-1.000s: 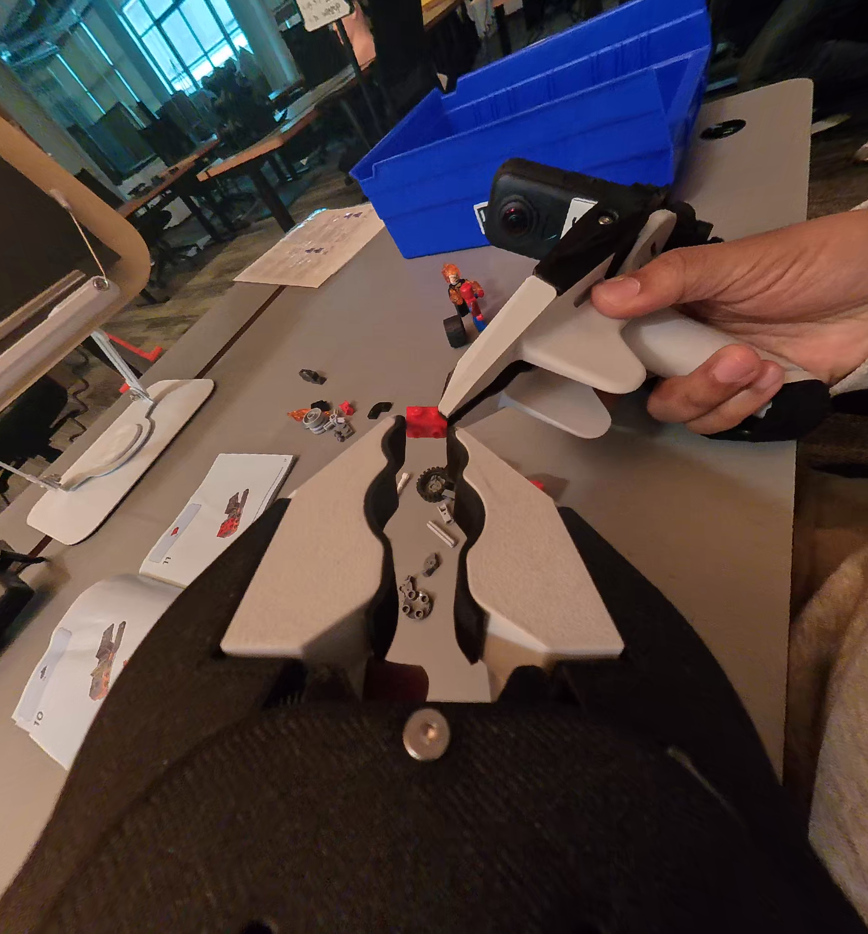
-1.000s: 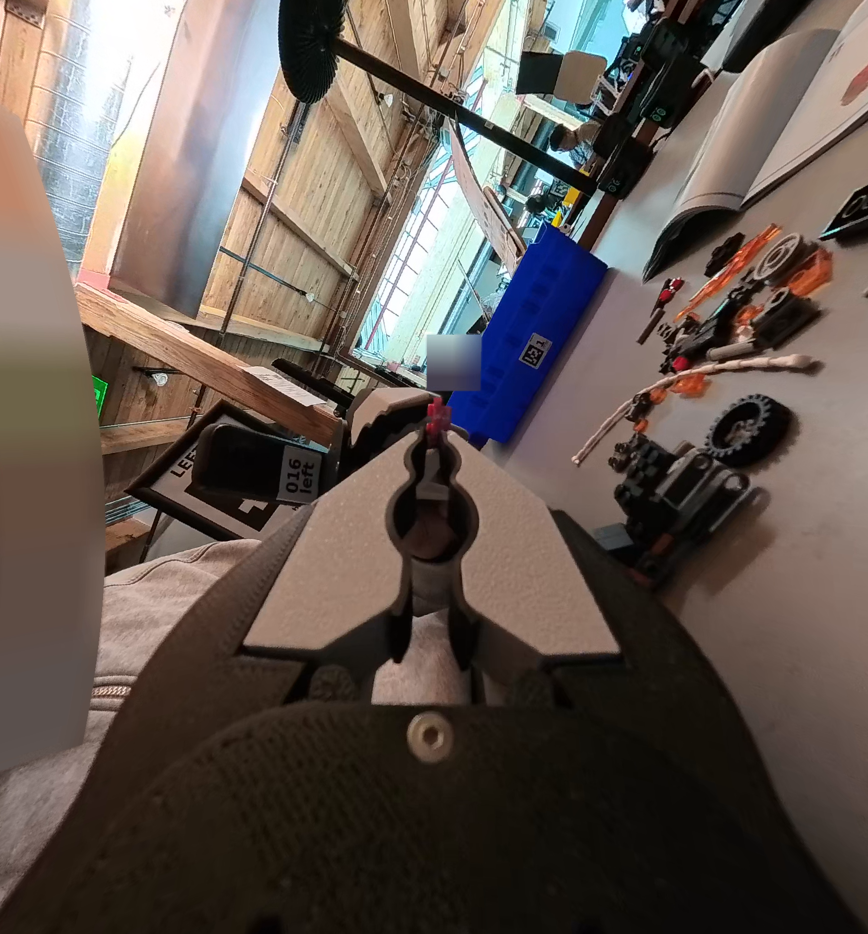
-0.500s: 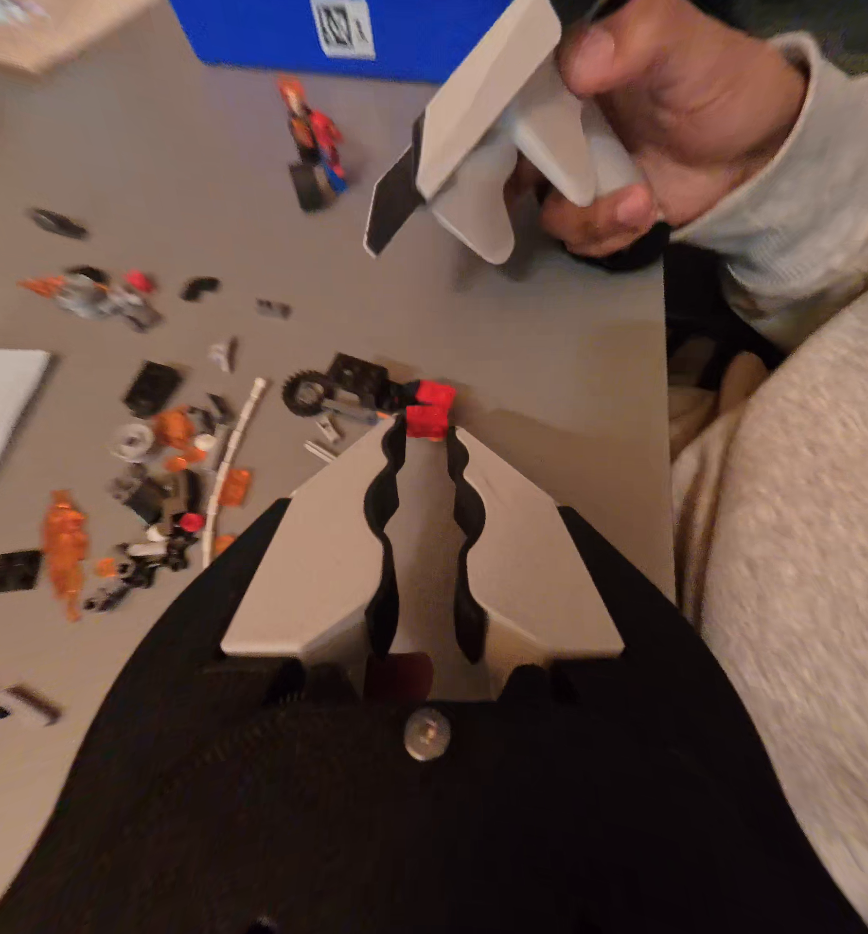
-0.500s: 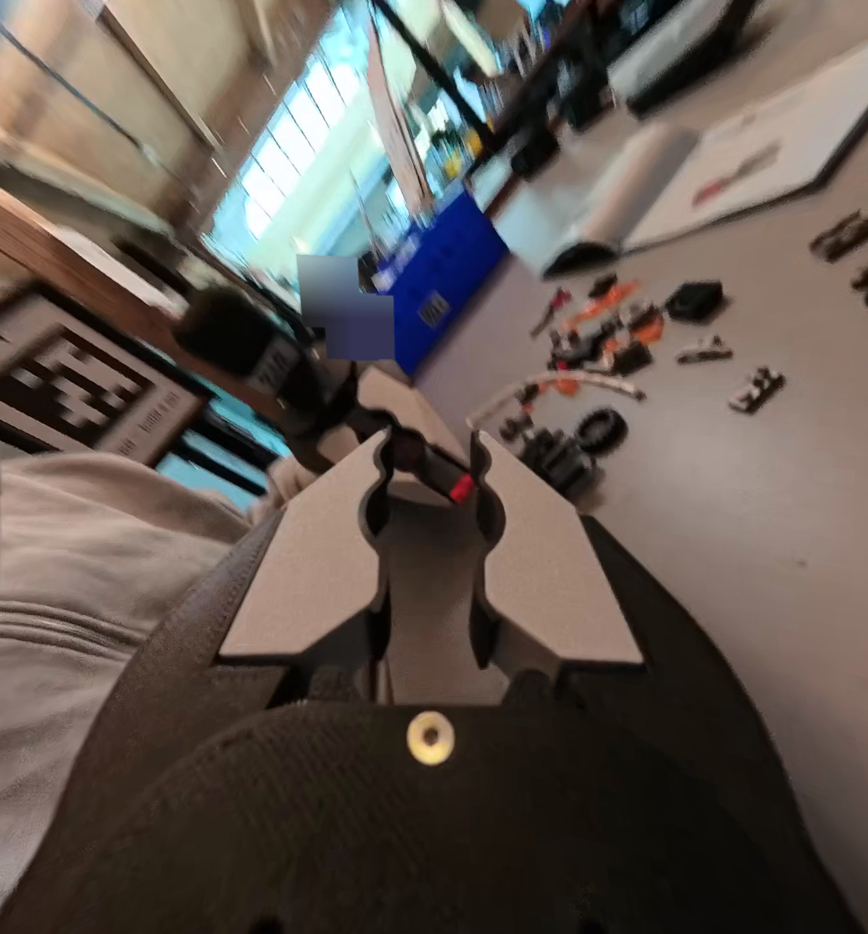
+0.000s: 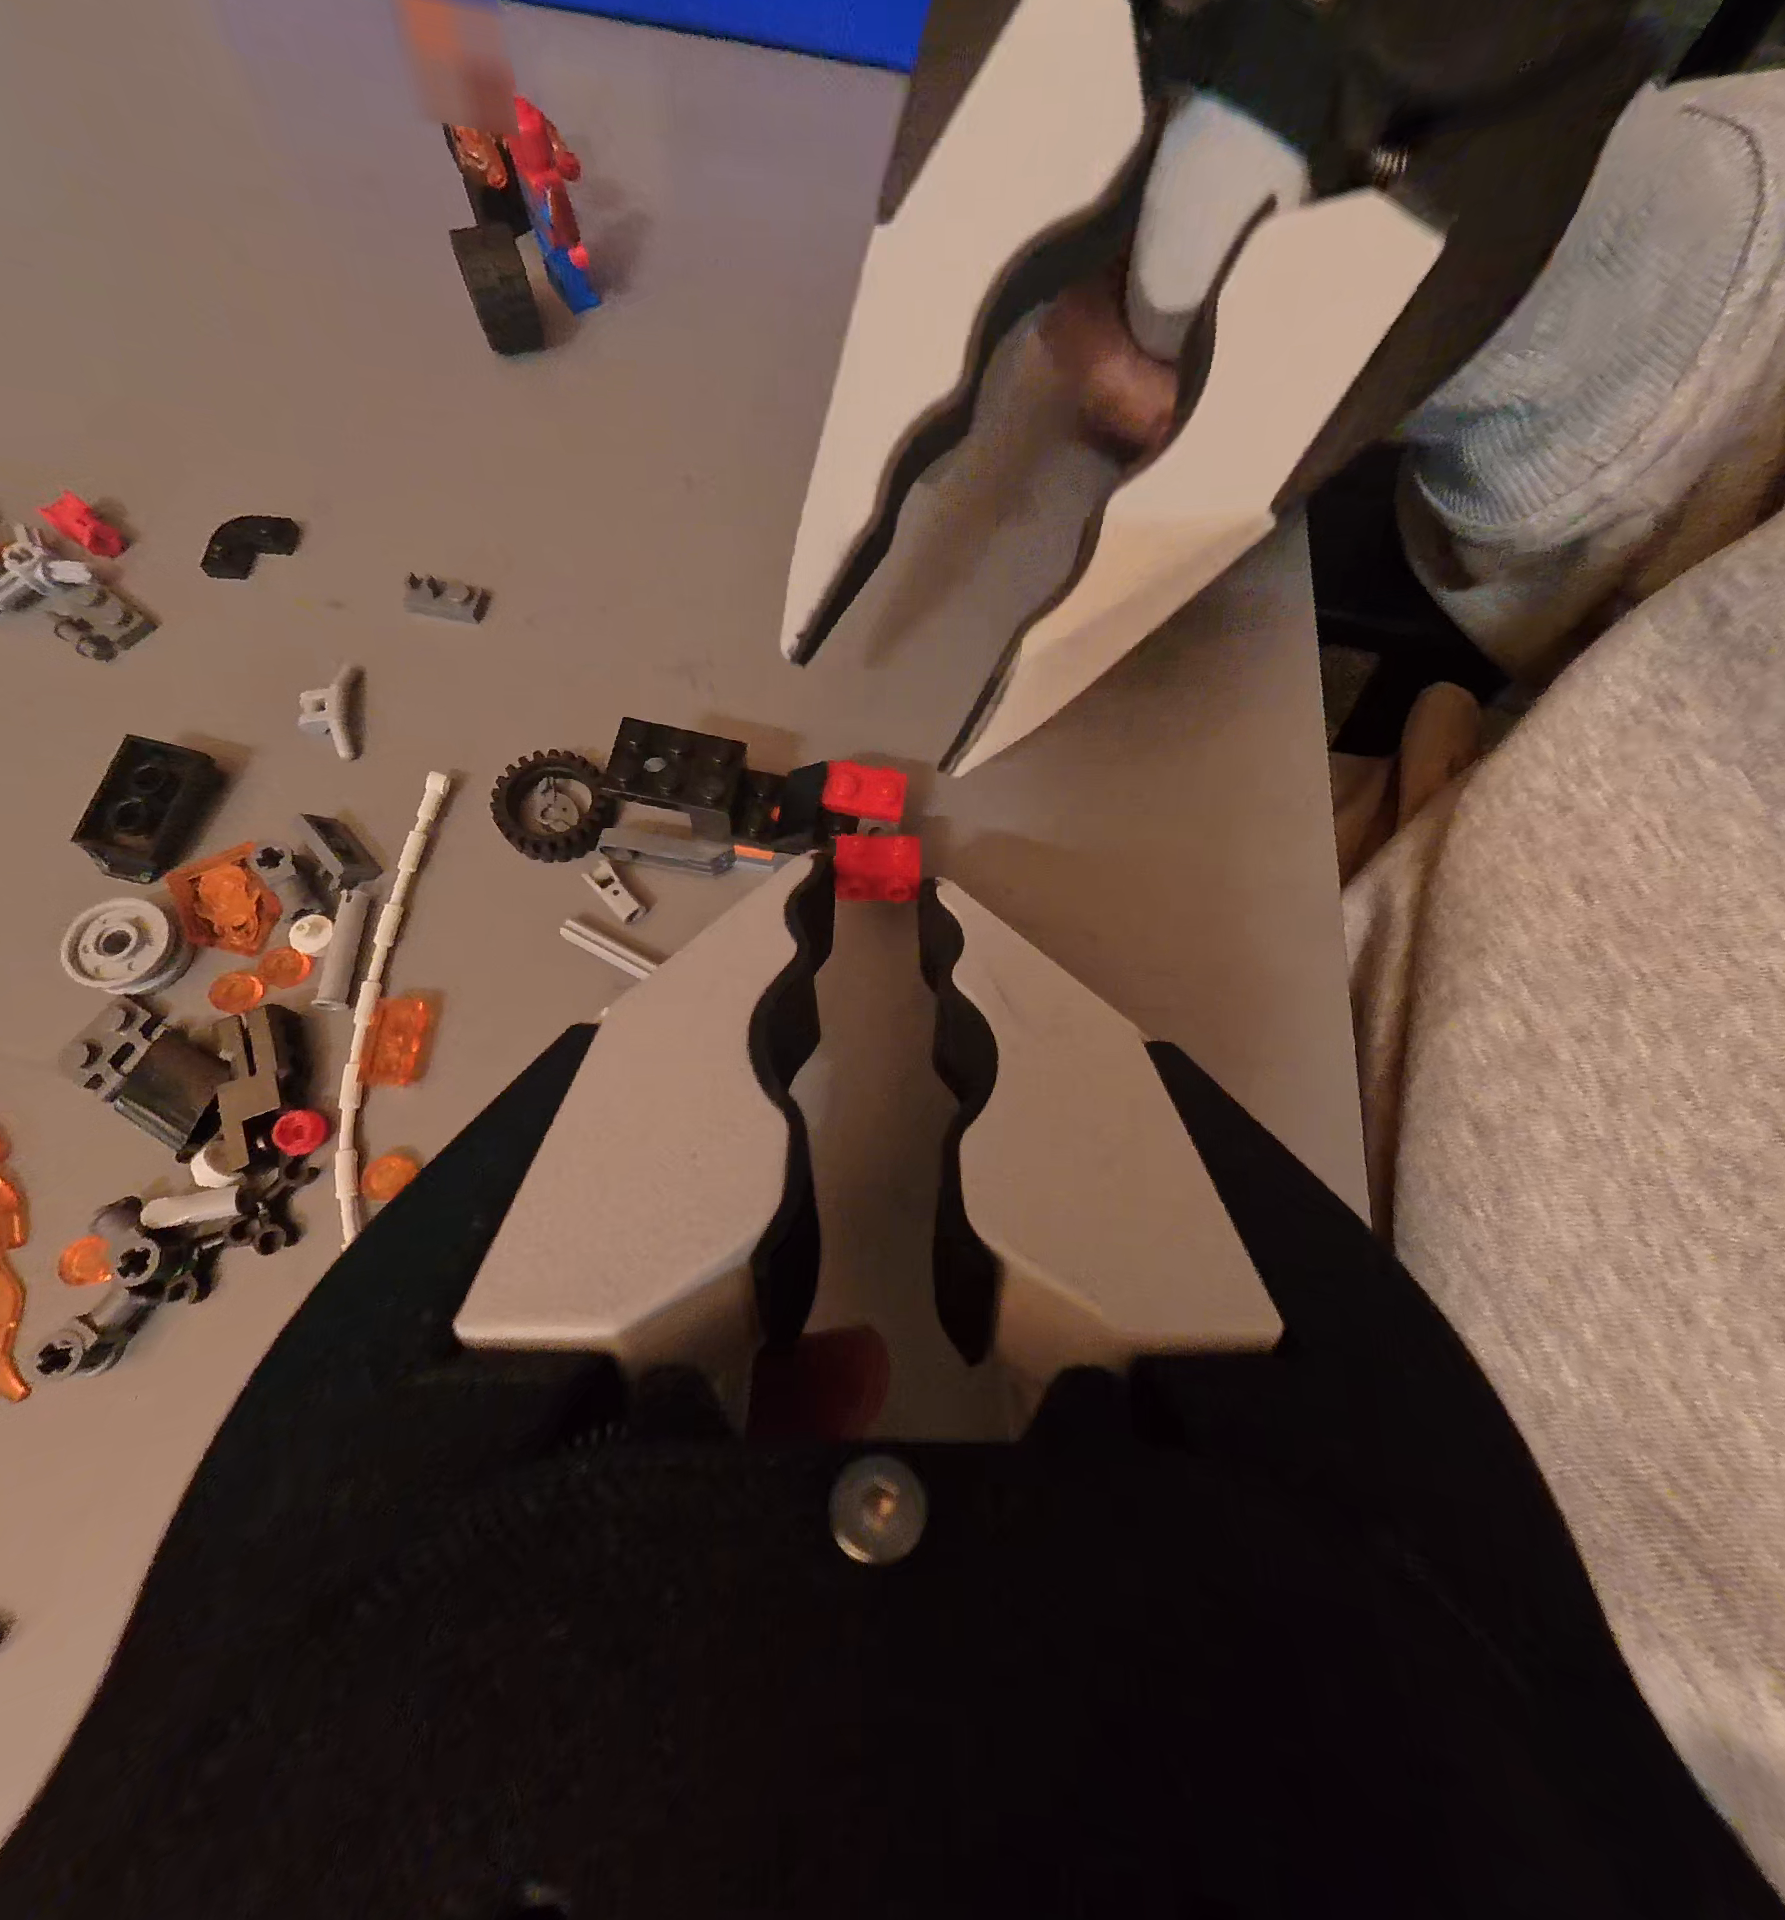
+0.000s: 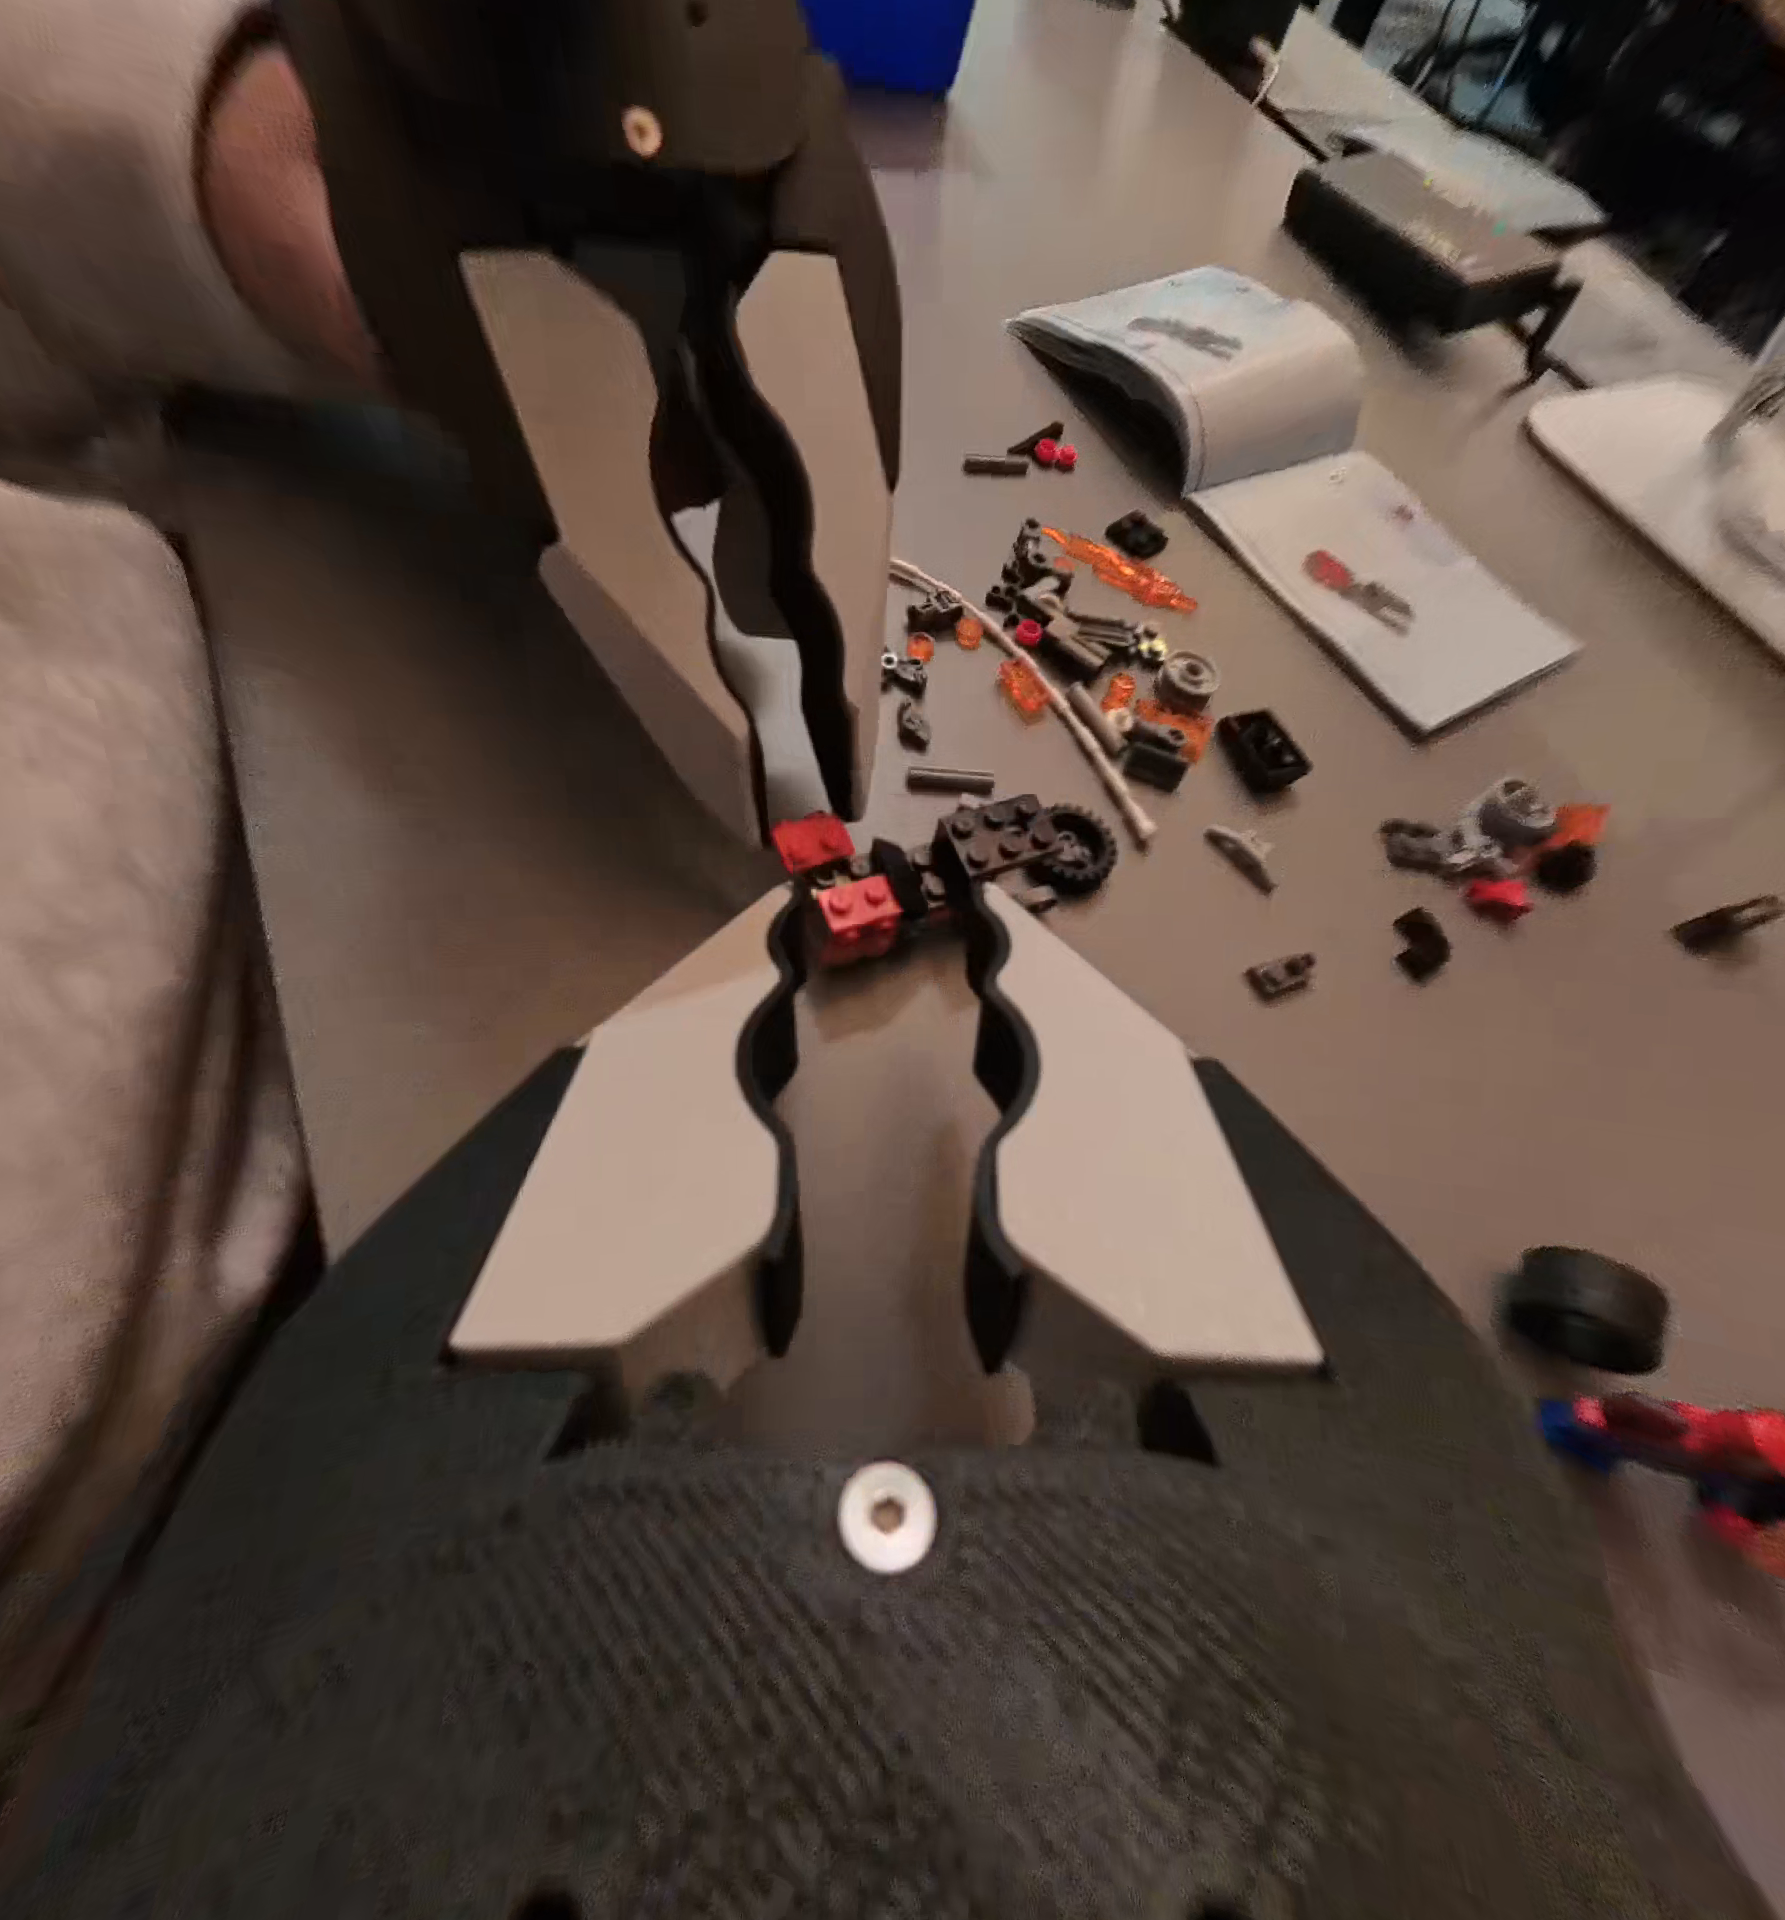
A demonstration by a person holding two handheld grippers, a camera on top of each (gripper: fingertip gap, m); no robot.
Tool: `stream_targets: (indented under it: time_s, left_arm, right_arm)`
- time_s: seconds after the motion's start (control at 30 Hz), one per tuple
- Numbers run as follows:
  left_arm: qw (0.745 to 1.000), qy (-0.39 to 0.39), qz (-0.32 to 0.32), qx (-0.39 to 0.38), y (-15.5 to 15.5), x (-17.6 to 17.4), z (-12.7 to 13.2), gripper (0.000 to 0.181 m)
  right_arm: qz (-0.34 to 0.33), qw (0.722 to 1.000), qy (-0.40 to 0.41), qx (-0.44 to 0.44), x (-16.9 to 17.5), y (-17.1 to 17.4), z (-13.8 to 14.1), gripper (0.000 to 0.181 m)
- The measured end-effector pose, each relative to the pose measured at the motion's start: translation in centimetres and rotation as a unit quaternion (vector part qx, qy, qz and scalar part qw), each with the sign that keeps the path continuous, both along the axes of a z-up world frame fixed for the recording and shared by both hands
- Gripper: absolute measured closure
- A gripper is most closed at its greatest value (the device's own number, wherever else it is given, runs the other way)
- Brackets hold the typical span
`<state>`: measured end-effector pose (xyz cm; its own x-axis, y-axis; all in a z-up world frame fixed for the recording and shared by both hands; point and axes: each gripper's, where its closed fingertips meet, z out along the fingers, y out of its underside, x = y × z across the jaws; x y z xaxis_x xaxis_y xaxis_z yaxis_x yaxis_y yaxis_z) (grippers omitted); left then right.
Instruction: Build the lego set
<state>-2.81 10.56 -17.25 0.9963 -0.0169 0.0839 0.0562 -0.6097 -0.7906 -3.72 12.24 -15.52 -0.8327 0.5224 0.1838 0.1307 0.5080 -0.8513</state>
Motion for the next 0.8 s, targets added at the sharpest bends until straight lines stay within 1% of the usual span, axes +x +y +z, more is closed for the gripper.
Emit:
stream_targets:
  time_s: [0.03, 0.17, 0.23, 0.43, 0.5, 0.57, 0.67, 0.8]
  left_arm:
    - [1.000, -0.002, -0.002, 0.002, 0.0, 0.0, 0.1, 0.167]
    - [1.000, -0.008, -0.009, 0.007, 0.1, 0.1, 0.2, 0.167]
    - [1.000, -0.012, -0.013, 0.007, 0.2, 0.1, 0.2, 0.167]
    - [1.000, -0.027, -0.014, 0.005, 0.4, -0.2, 0.2, 0.167]
    - [0.999, -0.032, -0.013, 0.002, 0.4, -0.2, 0.1, 0.167]
    - [0.999, -0.033, -0.012, -0.001, 0.4, -0.3, 0.0, 0.167]
    - [0.999, -0.041, -0.013, -0.006, 0.4, -0.3, -0.2, 0.167]
    - [0.999, -0.044, -0.018, -0.014, 0.5, -0.2, -0.4, 0.167]
  right_arm:
    - [0.004, 1.000, 0.012, 0.007, 0.1, 0.0, 0.0, 0.155]
    - [0.040, 0.999, -0.009, -0.034, 0.5, -0.1, 0.8, 0.154]
    - [0.060, 0.997, -0.013, -0.036, 0.4, 0.2, 0.9, 0.155]
    - [0.148, 0.989, -0.017, 0.026, 0.0, -0.2, -1.0, 0.154]
    - [0.175, 0.983, -0.033, 0.034, 0.0, -0.6, -1.4, 0.153]
    - [0.182, 0.981, -0.049, 0.045, -0.1, -0.6, -2.0, 0.152]
    - [0.180, 0.982, -0.044, 0.046, -0.1, -0.6, -1.9, 0.159]
    - [0.177, 0.982, -0.044, 0.045, -0.2, -0.5, -1.9, 0.159]
